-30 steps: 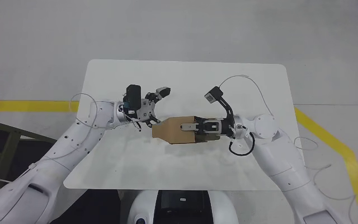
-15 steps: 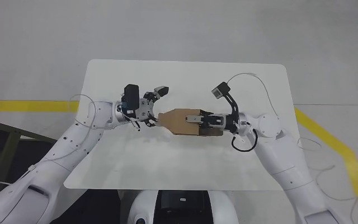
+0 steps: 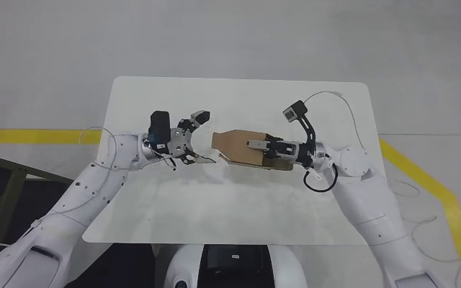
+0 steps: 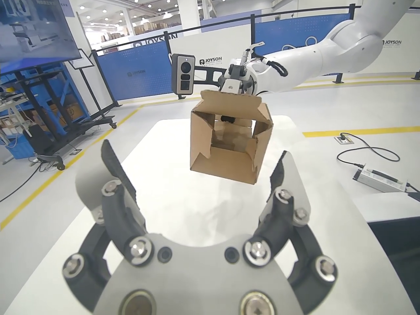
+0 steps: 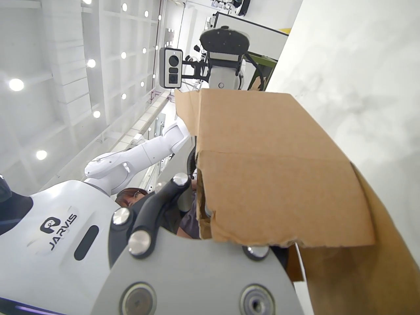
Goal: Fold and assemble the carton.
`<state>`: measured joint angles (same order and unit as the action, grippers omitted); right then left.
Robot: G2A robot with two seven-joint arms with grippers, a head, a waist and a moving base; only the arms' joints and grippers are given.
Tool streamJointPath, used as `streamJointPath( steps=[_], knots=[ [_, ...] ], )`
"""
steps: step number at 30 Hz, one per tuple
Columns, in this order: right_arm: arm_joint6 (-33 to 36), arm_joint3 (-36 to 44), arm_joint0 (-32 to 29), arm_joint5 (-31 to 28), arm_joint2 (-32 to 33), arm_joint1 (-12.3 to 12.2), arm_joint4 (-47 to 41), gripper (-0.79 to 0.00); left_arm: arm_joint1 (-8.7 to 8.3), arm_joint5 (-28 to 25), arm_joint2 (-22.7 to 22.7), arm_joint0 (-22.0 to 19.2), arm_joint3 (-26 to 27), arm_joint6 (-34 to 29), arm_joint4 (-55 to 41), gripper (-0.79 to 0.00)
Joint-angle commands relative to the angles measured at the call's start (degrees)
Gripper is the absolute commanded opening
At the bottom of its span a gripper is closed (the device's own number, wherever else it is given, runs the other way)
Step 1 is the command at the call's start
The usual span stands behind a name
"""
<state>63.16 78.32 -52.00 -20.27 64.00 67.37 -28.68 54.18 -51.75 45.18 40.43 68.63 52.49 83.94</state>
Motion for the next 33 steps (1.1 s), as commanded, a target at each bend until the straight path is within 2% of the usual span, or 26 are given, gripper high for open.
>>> streamJointPath(
  steps=[1, 13, 21, 28, 33],
  knots=[
    [0.0, 0.2, 0.0, 0.1, -0.3, 0.1, -0.1, -0.785, 0.07, -0.2, 0.1, 0.1, 0.4, -0.2, 0.3, 0.000],
    [0.5, 2.5, 0.0, 0.4, -2.7, 0.5, 0.4, -0.785, 1.68, 1.2, -0.5, -1.1, 0.6, -4.3, -0.6, 0.000],
    [-0.2, 2.2, 0.0, 0.2, -2.6, 0.6, 0.8, -0.785, 2.21, 1.0, -0.2, -1.3, 0.6, -4.4, 0.0, 0.000],
    [-4.4, 1.3, -0.6, 0.3, -0.3, 0.0, 5.3, -0.785, 0.94, 0.9, 3.7, 1.0, -1.3, -2.0, 0.6, 0.000],
    [-8.4, 1.7, -1.3, 1.7, 0.1, -0.2, 10.6, -0.785, -0.70, 0.7, 8.2, 3.7, 0.2, -0.5, 1.0, 0.000]
  ],
)
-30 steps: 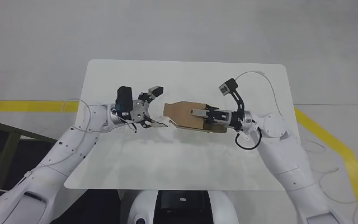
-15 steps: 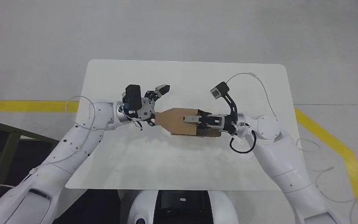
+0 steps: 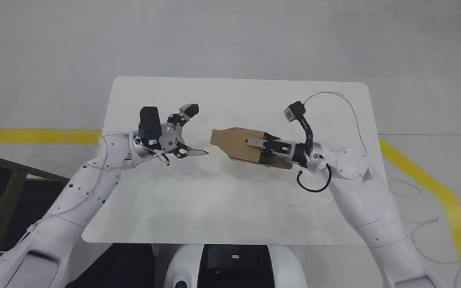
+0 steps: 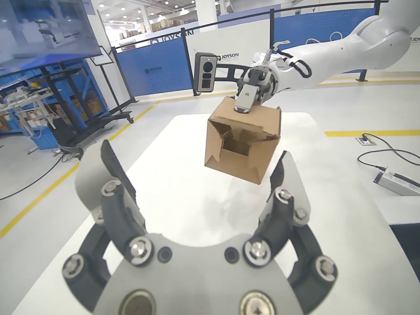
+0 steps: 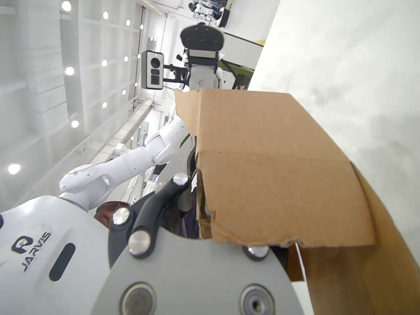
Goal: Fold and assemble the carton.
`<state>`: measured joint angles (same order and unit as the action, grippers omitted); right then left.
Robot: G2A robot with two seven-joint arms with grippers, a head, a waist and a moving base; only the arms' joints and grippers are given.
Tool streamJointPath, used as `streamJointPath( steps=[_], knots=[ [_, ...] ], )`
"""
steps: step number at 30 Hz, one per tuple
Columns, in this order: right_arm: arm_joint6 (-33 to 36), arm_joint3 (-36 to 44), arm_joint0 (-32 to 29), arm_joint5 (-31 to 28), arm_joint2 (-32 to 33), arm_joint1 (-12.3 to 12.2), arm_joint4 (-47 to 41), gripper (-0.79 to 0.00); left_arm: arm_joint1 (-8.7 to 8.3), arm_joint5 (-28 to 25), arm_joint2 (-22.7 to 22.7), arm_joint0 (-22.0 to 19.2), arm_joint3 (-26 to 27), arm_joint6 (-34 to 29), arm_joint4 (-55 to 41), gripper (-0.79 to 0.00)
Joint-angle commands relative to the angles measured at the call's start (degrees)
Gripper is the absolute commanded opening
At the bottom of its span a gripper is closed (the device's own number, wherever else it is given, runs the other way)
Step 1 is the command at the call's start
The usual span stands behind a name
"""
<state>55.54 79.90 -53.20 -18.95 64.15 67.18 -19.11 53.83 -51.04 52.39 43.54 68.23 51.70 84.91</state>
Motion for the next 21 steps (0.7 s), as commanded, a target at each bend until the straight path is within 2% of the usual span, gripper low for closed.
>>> streamJointPath(
  steps=[1, 8, 13, 21],
  knots=[
    [-1.7, 0.1, -0.2, 0.9, -0.1, 0.0, 2.2, -0.785, -0.64, 0.0, 1.8, 1.1, 1.4, 0.4, 0.3, 0.000],
    [-5.3, 0.5, 0.3, 4.0, -2.7, 0.4, 8.0, -0.785, -1.81, 1.4, 5.8, 3.6, 6.4, -2.5, 1.4, 0.000],
    [-5.4, 0.9, 0.8, 4.3, -4.0, 0.7, 8.9, -0.785, -1.11, 4.8, 5.0, 3.5, 6.3, -9.6, 0.1, 0.000],
    [-4.3, 3.2, 0.0, 2.7, -3.9, 0.6, 8.0, -0.785, 0.45, 4.4, 3.0, 1.5, 2.7, -14.1, -4.2, 0.000]
  ],
)
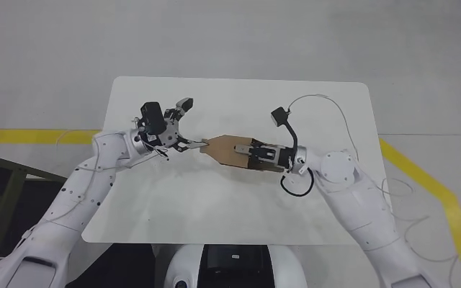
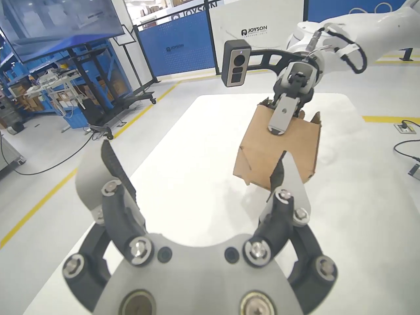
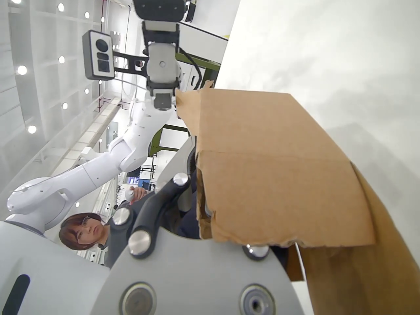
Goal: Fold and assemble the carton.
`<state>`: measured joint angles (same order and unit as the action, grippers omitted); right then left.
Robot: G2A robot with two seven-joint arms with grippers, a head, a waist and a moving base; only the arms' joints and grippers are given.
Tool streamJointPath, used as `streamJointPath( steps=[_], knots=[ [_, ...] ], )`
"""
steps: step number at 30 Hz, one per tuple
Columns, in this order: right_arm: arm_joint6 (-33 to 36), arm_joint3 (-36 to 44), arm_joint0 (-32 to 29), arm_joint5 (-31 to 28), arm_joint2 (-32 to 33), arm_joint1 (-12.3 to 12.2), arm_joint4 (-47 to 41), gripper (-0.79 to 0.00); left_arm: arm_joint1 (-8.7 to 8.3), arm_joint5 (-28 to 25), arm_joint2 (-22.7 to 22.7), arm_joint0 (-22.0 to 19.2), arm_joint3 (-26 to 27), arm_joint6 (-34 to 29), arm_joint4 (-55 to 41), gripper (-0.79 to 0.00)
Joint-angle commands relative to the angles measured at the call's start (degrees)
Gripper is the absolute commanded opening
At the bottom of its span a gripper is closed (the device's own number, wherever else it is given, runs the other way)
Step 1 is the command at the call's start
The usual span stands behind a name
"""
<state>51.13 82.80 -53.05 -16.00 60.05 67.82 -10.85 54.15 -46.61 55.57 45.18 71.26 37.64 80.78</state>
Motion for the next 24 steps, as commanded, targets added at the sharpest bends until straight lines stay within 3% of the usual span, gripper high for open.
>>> streamJointPath(
  steps=[1, 24],
  knots=[
    [0.2, 0.4, -0.3, -0.4, 0.3, -0.1, -0.5, -0.785, 0.18, -0.1, -0.2, -0.3, -0.5, -0.1, -0.1, 0.000],
    [4.6, 4.5, -2.7, -2.4, 1.7, -0.5, -6.2, -0.785, 0.65, -2.2, 1.1, 1.8, -0.1, 1.9, 0.5, 0.000]
  ],
)
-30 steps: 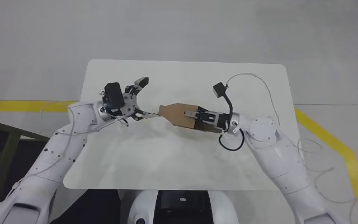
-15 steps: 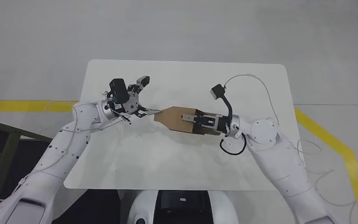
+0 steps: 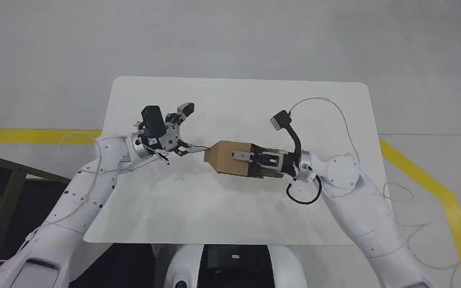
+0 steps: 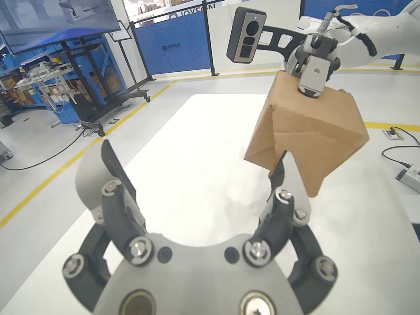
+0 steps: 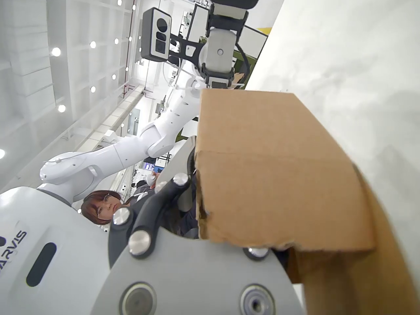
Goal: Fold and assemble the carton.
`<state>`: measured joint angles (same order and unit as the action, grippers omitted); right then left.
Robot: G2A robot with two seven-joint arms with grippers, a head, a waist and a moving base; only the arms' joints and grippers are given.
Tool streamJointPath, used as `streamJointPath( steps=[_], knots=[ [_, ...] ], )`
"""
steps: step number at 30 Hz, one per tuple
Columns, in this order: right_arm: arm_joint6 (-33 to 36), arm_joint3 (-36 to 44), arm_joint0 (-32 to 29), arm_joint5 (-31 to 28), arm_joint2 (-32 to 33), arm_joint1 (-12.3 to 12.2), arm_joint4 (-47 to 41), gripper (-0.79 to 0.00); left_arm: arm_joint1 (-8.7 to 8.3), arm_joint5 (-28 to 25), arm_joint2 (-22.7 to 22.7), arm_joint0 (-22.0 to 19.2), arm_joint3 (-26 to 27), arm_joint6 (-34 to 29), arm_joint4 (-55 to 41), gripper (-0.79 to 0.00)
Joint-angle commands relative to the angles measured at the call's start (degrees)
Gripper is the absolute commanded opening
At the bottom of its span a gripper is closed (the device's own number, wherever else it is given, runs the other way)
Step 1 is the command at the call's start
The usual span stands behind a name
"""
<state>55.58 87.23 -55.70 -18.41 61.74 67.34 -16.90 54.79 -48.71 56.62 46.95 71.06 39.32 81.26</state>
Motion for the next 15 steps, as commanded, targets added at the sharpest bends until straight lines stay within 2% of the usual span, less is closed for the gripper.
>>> streamJointPath(
  steps=[1, 15],
  knots=[
    [0.3, 0.0, 0.0, 0.0, 0.0, 0.0, -0.4, -0.785, 0.02, -0.2, 0.1, 0.1, 0.2, 0.3, 0.1, 0.000],
    [3.3, -1.6, 0.9, -1.1, -0.3, 0.2, -5.5, -0.785, 0.87, -1.4, -1.1, -0.1, 0.4, 0.9, 1.2, 0.000]
  ],
)
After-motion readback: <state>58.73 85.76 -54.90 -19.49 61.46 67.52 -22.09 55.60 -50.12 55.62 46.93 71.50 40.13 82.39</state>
